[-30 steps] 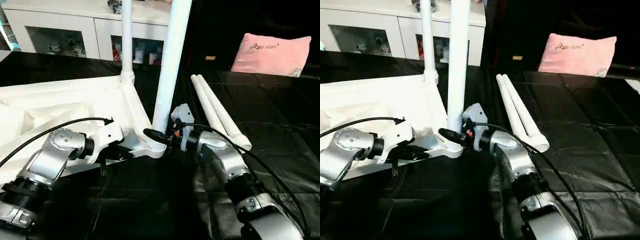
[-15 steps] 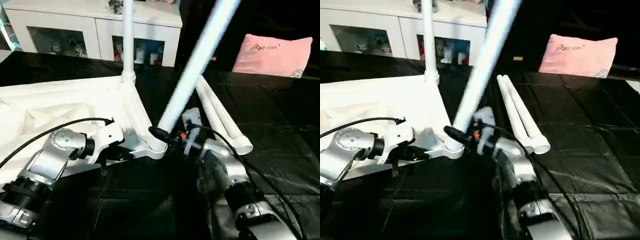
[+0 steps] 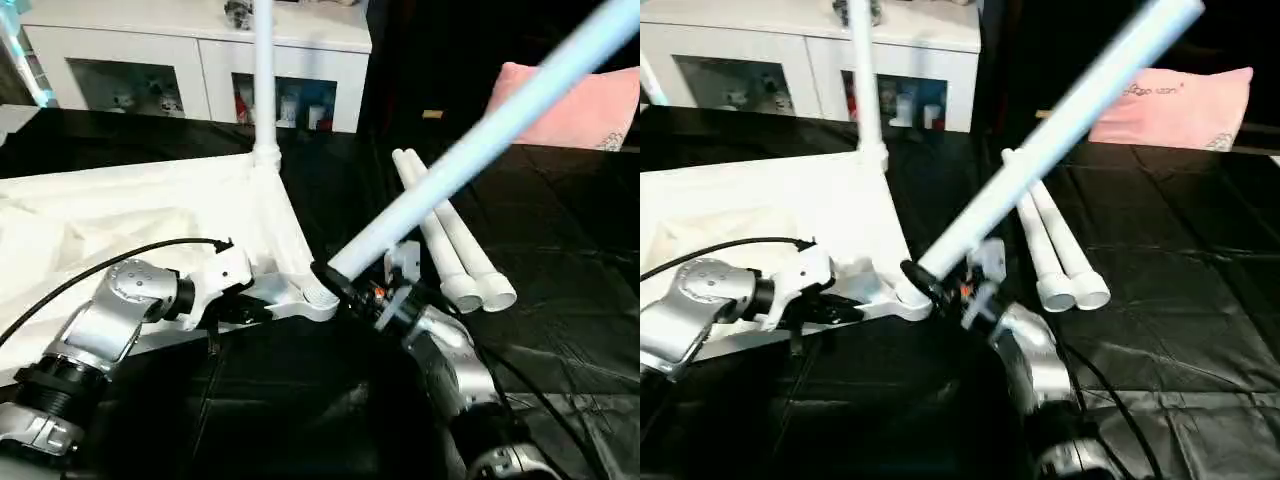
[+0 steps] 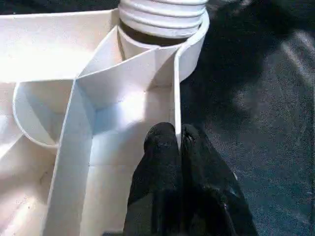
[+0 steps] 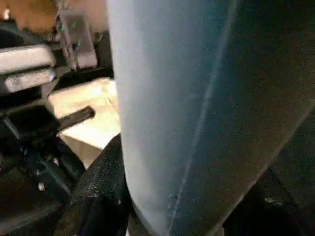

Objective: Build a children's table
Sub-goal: Insert table leg to table base, then rotate leg to tighten

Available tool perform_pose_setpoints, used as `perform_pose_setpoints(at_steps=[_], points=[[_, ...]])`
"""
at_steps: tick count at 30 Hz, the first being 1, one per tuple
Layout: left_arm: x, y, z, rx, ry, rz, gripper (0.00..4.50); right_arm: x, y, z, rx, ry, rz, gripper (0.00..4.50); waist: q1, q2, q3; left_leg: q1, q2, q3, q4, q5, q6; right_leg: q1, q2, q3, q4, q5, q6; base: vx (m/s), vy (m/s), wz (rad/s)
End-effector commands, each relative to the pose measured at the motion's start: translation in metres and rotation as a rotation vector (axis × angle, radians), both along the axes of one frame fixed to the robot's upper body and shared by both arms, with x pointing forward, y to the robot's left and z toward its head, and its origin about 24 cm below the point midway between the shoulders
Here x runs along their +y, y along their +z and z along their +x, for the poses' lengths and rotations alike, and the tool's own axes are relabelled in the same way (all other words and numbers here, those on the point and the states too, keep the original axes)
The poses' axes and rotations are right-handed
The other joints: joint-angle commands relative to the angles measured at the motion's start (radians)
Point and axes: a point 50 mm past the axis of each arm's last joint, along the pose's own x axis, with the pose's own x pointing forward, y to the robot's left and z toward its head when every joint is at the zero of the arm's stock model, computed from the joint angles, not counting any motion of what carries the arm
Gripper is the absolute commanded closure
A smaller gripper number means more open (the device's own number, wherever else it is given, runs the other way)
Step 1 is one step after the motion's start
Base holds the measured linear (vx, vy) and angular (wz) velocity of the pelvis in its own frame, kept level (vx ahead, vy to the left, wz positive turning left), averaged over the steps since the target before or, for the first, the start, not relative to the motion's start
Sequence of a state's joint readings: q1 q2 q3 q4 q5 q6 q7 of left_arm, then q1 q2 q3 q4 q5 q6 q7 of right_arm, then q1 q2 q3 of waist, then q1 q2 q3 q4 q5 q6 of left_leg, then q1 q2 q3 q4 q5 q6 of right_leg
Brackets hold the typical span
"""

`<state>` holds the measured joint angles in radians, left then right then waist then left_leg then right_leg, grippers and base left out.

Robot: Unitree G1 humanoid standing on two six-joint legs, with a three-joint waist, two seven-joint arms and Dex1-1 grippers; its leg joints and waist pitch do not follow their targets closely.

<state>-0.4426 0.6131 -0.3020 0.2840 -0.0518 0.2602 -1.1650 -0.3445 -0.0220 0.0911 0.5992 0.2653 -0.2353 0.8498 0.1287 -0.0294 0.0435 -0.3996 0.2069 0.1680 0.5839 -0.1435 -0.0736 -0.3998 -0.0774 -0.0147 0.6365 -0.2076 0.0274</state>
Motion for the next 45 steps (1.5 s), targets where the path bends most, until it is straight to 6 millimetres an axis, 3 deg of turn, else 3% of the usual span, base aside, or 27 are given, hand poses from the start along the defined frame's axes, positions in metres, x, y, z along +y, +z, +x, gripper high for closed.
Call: perform_pose_setpoints(at_steps=[1, 3, 4, 5, 6, 7, 8, 12, 15, 16, 20, 21, 23, 24, 25, 26, 28, 29, 30, 31, 32, 33, 35, 42, 45], points=[[0.003, 0.01, 0.007, -0.061, 0.027, 0.01, 4.5, -0.017, -0.038, -0.02, 0.137, 0.022, -0.17, 2.57, -0.007, 0.022, -0.051, 0.04, 0.019, -0.006, -0.093, -0.47, -0.069, 0.012, -0.046, 0.023, -0.09, -0.284, -0.185, 0.0, 0.0, 0.0], [0.003, 0.009, 0.006, -0.06, 0.03, 0.008, 4.5, -0.016, -0.041, -0.023, 0.122, 0.081, -0.241, 2.57, -0.006, 0.013, -0.05, 0.04, 0.019, -0.006, -0.093, -0.466, -0.065, 0.011, -0.045, 0.023, -0.091, -0.304, -0.176, 0.0, 0.0, 0.0], [0.003, 0.008, 0.005, -0.06, 0.033, 0.007, 4.5, -0.015, -0.044, -0.027, 0.12, 0.145, -0.305, 2.57, -0.005, 0.015, -0.05, 0.041, 0.019, -0.004, -0.093, -0.466, -0.064, 0.01, -0.045, 0.024, -0.093, -0.308, -0.171, 0.0, 0.0, 0.0], [0.003, 0.008, 0.005, -0.06, 0.033, 0.007, 4.5, -0.015, -0.044, -0.027, 0.12, 0.145, -0.305, 2.57, -0.005, 0.008, -0.05, 0.039, 0.02, -0.004, -0.094, -0.456, -0.061, 0.012, -0.046, 0.024, -0.093, -0.309, -0.166, 0.0, 0.0, 0.0], [0.003, 0.007, 0.004, -0.059, 0.034, 0.006, 4.5, -0.014, -0.046, -0.029, 0.123, 0.182, -0.333, 2.57, -0.005, 0.01, -0.049, 0.04, 0.019, -0.004, -0.095, -0.46, -0.06, 0.01, -0.045, 0.025, -0.095, -0.317, -0.163, 0.0, 0.0, 0.0], [0.003, 0.006, 0.002, -0.058, 0.034, 0.006, 4.5, -0.012, -0.046, -0.03, 0.123, 0.214, -0.35, 2.57, -0.007, -0.008, -0.046, 0.04, 0.018, -0.003, -0.097, -0.482, -0.059, 0.01, -0.046, 0.025, -0.104, -0.364, -0.149, 0.0, 0.0, 0.0], [0.003, 0.005, 0.001, -0.056, 0.032, 0.008, 4.5, -0.009, -0.046, -0.029, 0.128, 0.244, -0.362, 2.57, -0.007, -0.016, -0.047, 0.04, 0.019, -0.003, -0.097, -0.478, -0.058, 0.013, -0.048, 0.025, -0.102, -0.375, -0.144, 0.0, 0.0, 0.0], [0.003, 0.001, -0.005, -0.051, 0.012, 0.017, 4.5, -0.003, -0.042, -0.024, 0.123, 0.295, -0.377, 2.57, -0.008, -0.013, -0.049, 0.046, 0.02, -0.003, -0.101, -0.473, -0.056, 0.011, -0.045, 0.028, -0.104, -0.355, -0.14, 0.0, 0.0, 0.0], [0.0, -0.001, -0.01, -0.039, -0.036, 0.023, 4.5, 0.003, -0.036, -0.016, 0.125, 0.366, -0.405, 2.57, -0.02, -0.01, -0.053, 0.047, 0.018, -0.004, -0.101, -0.482, -0.062, 0.013, -0.041, 0.025, -0.101, -0.324, -0.153, 0.0, 0.0, 0.0], [-0.002, -0.002, -0.011, -0.037, -0.06, 0.032, 4.5, 0.004, -0.035, -0.015, 0.135, 0.396, -0.416, 2.57, -0.026, -0.015, -0.053, 0.046, 0.018, -0.003, -0.1, -0.482, -0.06, 0.014, -0.041, 0.025, -0.101, -0.325, -0.154, 0.0, 0.0, 0.0], [-0.006, -0.003, -0.009, -0.041, -0.1, 0.059, 4.5, 0.004, -0.035, -0.014, 0.147, 0.436, -0.434, 2.57, -0.026, -0.012, -0.054, 0.048, 0.02, -0.003, -0.099, -0.474, -0.06, 0.013, -0.042, 0.027, -0.103, -0.328, -0.151, 0.0, 0.0, 0.0], [-0.007, -0.003, -0.007, -0.043, -0.128, 0.074, 4.5, 0.003, -0.037, -0.016, 0.159, 0.47, -0.447, 2.57, -0.027, -0.002, -0.054, 0.051, 0.02, -0.004, -0.101, -0.482, -0.066, 0.011, -0.04, 0.026, -0.103, -0.32, -0.152, 0.0, 0.0, 0.0], [-0.009, -0.002, -0.006, -0.042, -0.153, 0.083, 4.5, 0.003, -0.039, -0.018, 0.167, 0.492, -0.455, 2.57, -0.03, -0.007, -0.051, 0.058, 0.019, -0.005, -0.102, -0.544, -0.075, 0.007, -0.039, 0.024, -0.109, -0.36, -0.149, 0.0, 0.0, 0.0], [-0.009, -0.002, -0.006, -0.042, -0.153, 0.083, 4.5, 0.003, -0.039, -0.018, 0.167, 0.492, -0.455, 2.57, -0.03, 0.003, -0.049, 0.059, 0.02, -0.008, -0.105, -0.561, -0.08, 0.007, -0.04, 0.024, -0.11, -0.372, -0.148, 0.0, 0.0, 0.0], [-0.011, -0.001, -0.006, -0.041, -0.189, 0.093, 4.5, 0.002, -0.039, -0.019, 0.172, 0.499, -0.447, 2.57, -0.031, 0.002, -0.053, 0.064, 0.02, -0.01, -0.106, -0.578, -0.083, 0.009, -0.04, 0.023, -0.114, -0.377, -0.146, 0.0, 0.0, 0.0], [-0.013, 0.0, -0.005, -0.042, -0.203, 0.095, 4.5, 0.001, -0.039, -0.019, 0.175, 0.5, -0.44, 2.57, -0.031, 0.0, -0.053, 0.064, 0.02, -0.009, -0.106, -0.577, -0.081, 0.008, -0.039, 0.024, -0.115, -0.372, -0.146, 0.0, 0.0, 0.0], [-0.018, 0.001, -0.003, -0.044, -0.247, 0.101, 4.5, -0.001, -0.038, -0.019, 0.182, 0.505, -0.419, 2.57, -0.031, 0.009, -0.054, 0.064, 0.019, -0.009, -0.107, -0.567, -0.084, 0.011, -0.038, 0.024, -0.114, -0.334, -0.155, 0.0, 0.0, 0.0], [-0.018, 0.001, -0.003, -0.043, -0.254, 0.101, 4.5, -0.002, -0.038, -0.019, 0.183, 0.506, -0.417, 2.57, -0.03, 0.006, -0.055, 0.064, 0.019, -0.009, -0.106, -0.565, -0.082, 0.012, -0.038, 0.023, -0.112, -0.328, -0.158, 0.0, 0.0, 0.0], [-0.02, 0.001, -0.002, -0.043, -0.267, 0.103, 4.5, -0.003, -0.038, -0.02, 0.178, 0.504, -0.415, 2.57, -0.028, 0.017, -0.055, 0.064, 0.019, -0.01, -0.106, -0.56, -0.082, 0.013, -0.039, 0.024, -0.11, -0.32, -0.163, 0.0, 0.0, 0.0], [-0.022, 0.0, -0.002, -0.043, -0.287, 0.11, 4.5, -0.003, -0.038, -0.02, 0.178, 0.504, -0.405, 2.57, -0.03, 0.013, -0.056, 0.063, 0.019, -0.008, -0.106, -0.557, -0.081, 0.014, -0.039, 0.024, -0.111, -0.314, -0.164, 0.0, 0.0, 0.0], [-0.024, 0.0, -0.002, -0.042, -0.301, 0.114, 4.5, -0.004, -0.037, -0.021, 0.177, 0.506, -0.4, 2.57, -0.029, 0.018, -0.055, 0.066, 0.02, -0.008, -0.107, -0.56, -0.08, 0.013, -0.038, 0.024, -0.114, -0.309, -0.168, 0.0, 0.0, 0.0], [-0.025, 0.0, -0.002, -0.041, -0.315, 0.117, 4.5, -0.004, -0.037, -0.021, 0.176, 0.509, -0.395, 2.57, -0.029, 0.014, -0.055, 0.061, 0.019, -0.009, -0.107, -0.553, -0.078, 0.019, -0.039, 0.023, -0.11, -0.305, -0.172, 0.0, 0.0, 0.0], [-0.029, 0.0, 0.0, -0.033, -0.345, 0.117, 4.5, -0.003, -0.036, -0.025, 0.172, 0.526, -0.381, 2.57, -0.029, 0.024, -0.055, 0.064, 0.019, -0.009, -0.107, -0.557, -0.078, 0.018, -0.039, 0.024, -0.112, -0.311, -0.173, 0.0, 0.0, 0.0], [-0.029, -0.001, 0.005, -0.023, -0.373, 0.14, 4.5, 0.0, -0.039, -0.034, 0.177, 0.56, -0.367, 2.57, -0.029, 0.03, -0.051, 0.064, 0.02, -0.01, -0.111, -0.57, -0.076, 0.017, -0.04, 0.024, -0.115, -0.327, -0.176, 0.0, 0.0, 0.0], [-0.029, -0.002, 0.005, -0.017, -0.378, 0.139, 4.5, 0.0, -0.04, -0.036, 0.179, 0.568, -0.366, 2.57, -0.03, 0.026, -0.049, 0.064, 0.021, -0.011, -0.112, -0.577, -0.073, 0.017, -0.041, 0.024, -0.116, -0.346, -0.174, 0.0, 0.0, 0.0]])
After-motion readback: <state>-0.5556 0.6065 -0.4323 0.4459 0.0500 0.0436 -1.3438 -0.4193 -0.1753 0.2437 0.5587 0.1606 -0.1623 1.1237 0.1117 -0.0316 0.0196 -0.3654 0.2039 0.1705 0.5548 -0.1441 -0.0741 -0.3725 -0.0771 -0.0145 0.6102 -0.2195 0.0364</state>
